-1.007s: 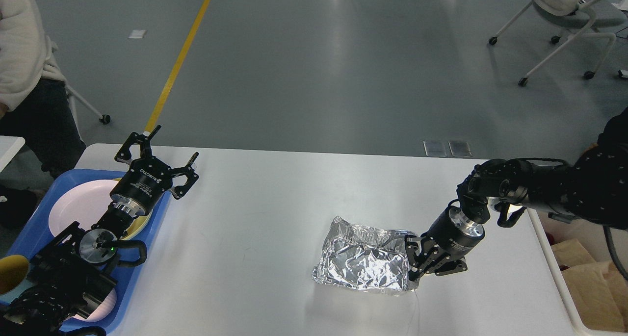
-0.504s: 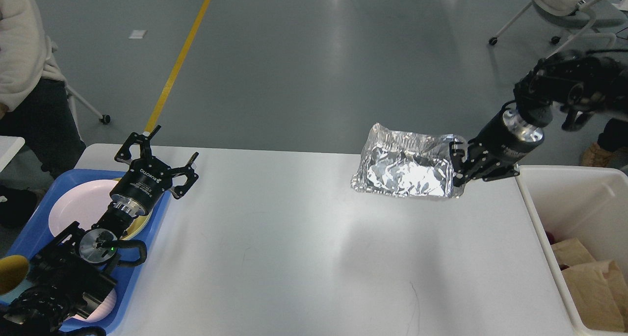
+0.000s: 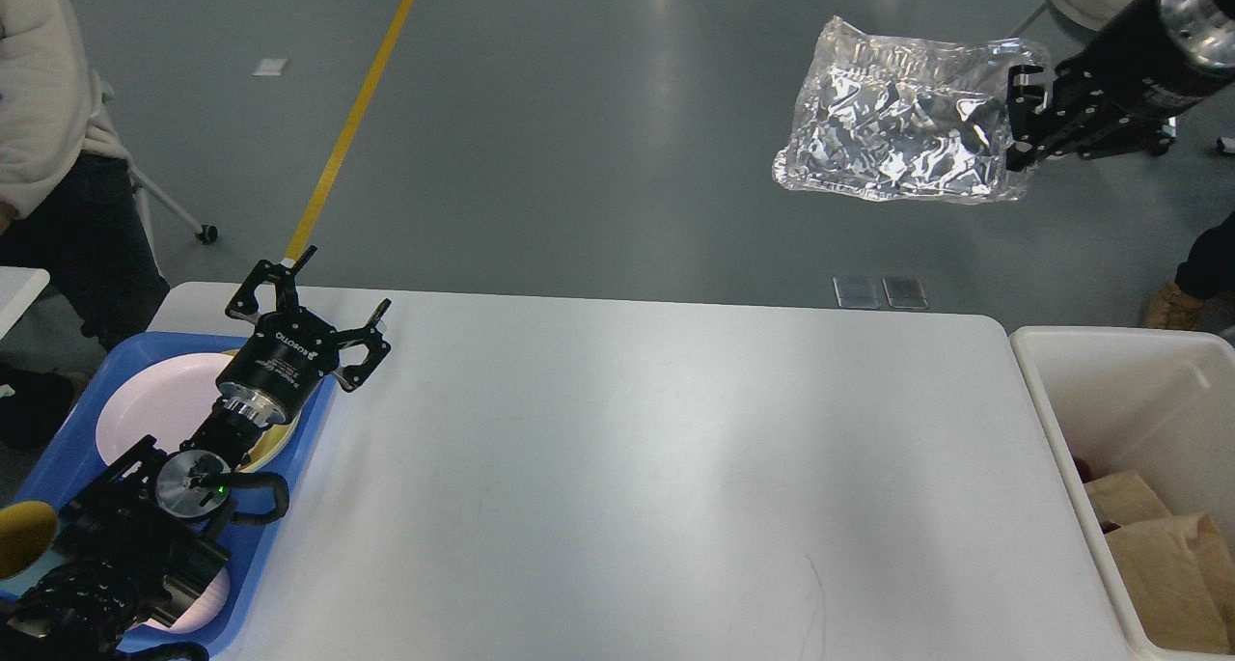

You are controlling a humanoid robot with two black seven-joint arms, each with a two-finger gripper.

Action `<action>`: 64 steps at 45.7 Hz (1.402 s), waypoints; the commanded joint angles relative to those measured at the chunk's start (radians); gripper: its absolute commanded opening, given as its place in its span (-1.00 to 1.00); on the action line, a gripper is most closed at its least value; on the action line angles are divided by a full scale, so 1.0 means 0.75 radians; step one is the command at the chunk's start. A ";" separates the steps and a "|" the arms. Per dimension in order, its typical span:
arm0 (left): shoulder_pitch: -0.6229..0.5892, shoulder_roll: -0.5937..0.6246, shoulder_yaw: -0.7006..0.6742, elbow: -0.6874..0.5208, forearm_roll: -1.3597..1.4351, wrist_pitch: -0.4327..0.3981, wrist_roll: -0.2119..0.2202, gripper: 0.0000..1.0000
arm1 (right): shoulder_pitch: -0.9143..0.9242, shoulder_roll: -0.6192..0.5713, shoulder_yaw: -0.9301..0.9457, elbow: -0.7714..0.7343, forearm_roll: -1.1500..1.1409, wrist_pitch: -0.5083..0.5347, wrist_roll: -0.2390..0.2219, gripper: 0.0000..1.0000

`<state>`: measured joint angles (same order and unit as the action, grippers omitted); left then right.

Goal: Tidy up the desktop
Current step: 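Lift the foil bundle and drop it into the white bin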

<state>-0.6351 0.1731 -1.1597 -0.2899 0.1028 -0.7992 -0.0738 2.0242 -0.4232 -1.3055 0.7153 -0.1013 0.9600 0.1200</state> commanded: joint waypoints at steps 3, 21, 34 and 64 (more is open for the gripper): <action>0.000 0.000 0.000 0.000 0.000 0.000 0.000 0.94 | -0.101 -0.135 -0.012 -0.084 -0.049 0.000 0.000 -1.00; 0.000 0.000 0.000 0.000 0.000 0.000 0.000 0.93 | -0.516 -0.358 -0.004 -0.371 -0.084 0.000 0.002 -1.00; 0.000 0.000 0.000 0.000 0.000 0.000 0.000 0.93 | -0.878 -0.391 0.080 -0.430 -0.078 -0.198 0.004 -1.00; 0.000 0.000 0.000 0.000 0.000 0.000 0.000 0.94 | -1.357 -0.391 0.370 -0.428 -0.076 -0.873 0.012 -1.00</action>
<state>-0.6351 0.1731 -1.1597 -0.2899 0.1028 -0.7992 -0.0734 1.0141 -0.7173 -1.0318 0.3954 -0.1600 0.3183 0.1289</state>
